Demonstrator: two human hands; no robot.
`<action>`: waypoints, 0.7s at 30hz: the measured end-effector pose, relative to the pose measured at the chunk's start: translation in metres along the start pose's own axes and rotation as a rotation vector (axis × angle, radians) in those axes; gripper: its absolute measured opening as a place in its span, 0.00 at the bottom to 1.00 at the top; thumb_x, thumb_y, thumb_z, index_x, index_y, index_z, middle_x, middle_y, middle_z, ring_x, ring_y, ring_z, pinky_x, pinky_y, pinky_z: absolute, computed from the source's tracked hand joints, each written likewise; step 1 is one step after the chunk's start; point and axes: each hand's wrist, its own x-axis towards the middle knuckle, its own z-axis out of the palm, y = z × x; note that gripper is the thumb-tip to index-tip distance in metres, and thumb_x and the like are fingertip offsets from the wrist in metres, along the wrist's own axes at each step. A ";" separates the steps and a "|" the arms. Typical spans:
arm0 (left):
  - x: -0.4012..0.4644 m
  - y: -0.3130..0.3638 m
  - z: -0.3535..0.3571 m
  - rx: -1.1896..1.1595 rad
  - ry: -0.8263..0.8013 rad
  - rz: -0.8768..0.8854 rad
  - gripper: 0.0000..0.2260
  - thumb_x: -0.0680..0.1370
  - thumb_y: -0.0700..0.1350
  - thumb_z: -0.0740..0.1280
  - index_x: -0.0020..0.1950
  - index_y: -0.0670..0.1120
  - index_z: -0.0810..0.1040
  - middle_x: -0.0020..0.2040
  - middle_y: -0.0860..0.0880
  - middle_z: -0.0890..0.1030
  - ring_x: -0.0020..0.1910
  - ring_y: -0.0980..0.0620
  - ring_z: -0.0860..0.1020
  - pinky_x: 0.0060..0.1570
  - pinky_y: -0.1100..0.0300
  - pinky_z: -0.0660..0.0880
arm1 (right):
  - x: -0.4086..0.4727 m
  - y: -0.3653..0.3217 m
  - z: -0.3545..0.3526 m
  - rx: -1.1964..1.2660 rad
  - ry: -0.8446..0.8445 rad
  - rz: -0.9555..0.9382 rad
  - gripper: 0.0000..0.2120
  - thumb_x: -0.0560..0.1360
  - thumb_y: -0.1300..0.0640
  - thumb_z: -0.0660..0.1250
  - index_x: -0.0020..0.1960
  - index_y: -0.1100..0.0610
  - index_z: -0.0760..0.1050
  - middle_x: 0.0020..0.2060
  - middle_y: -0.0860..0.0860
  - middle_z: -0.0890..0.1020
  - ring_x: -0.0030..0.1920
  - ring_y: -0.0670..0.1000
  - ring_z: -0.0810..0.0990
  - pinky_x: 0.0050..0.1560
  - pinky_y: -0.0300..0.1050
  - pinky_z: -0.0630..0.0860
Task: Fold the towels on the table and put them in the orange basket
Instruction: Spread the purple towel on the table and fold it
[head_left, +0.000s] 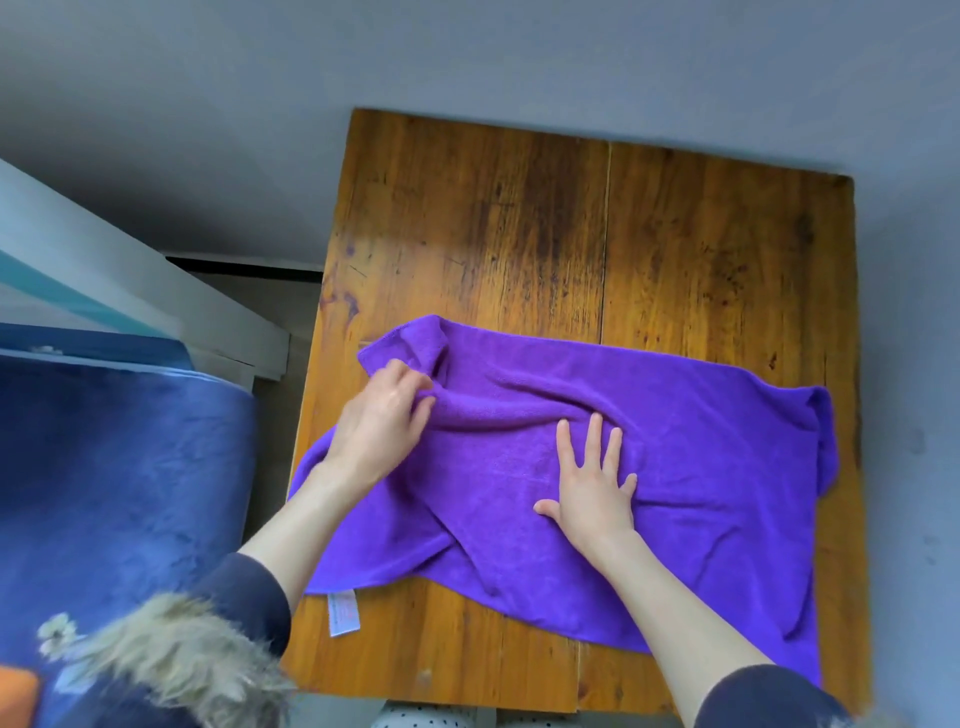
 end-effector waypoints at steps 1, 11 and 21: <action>-0.002 0.001 0.005 -0.029 -0.036 0.008 0.07 0.78 0.43 0.63 0.52 0.41 0.78 0.50 0.44 0.76 0.51 0.43 0.76 0.43 0.48 0.75 | 0.000 0.000 0.000 0.000 -0.002 0.001 0.49 0.73 0.41 0.66 0.75 0.51 0.33 0.74 0.58 0.32 0.74 0.64 0.34 0.67 0.68 0.58; 0.033 -0.038 -0.005 -0.080 0.044 -0.082 0.14 0.77 0.34 0.58 0.62 0.38 0.75 0.59 0.39 0.78 0.60 0.39 0.74 0.59 0.51 0.68 | 0.001 -0.001 -0.001 -0.033 -0.016 0.003 0.49 0.73 0.40 0.65 0.75 0.52 0.32 0.73 0.59 0.31 0.74 0.65 0.35 0.67 0.68 0.58; 0.051 -0.084 -0.027 0.239 0.087 -0.165 0.18 0.75 0.48 0.67 0.61 0.39 0.74 0.67 0.39 0.70 0.67 0.38 0.65 0.61 0.43 0.66 | 0.001 -0.002 -0.002 -0.044 -0.035 0.006 0.49 0.73 0.40 0.64 0.75 0.52 0.31 0.73 0.59 0.31 0.73 0.65 0.33 0.68 0.68 0.57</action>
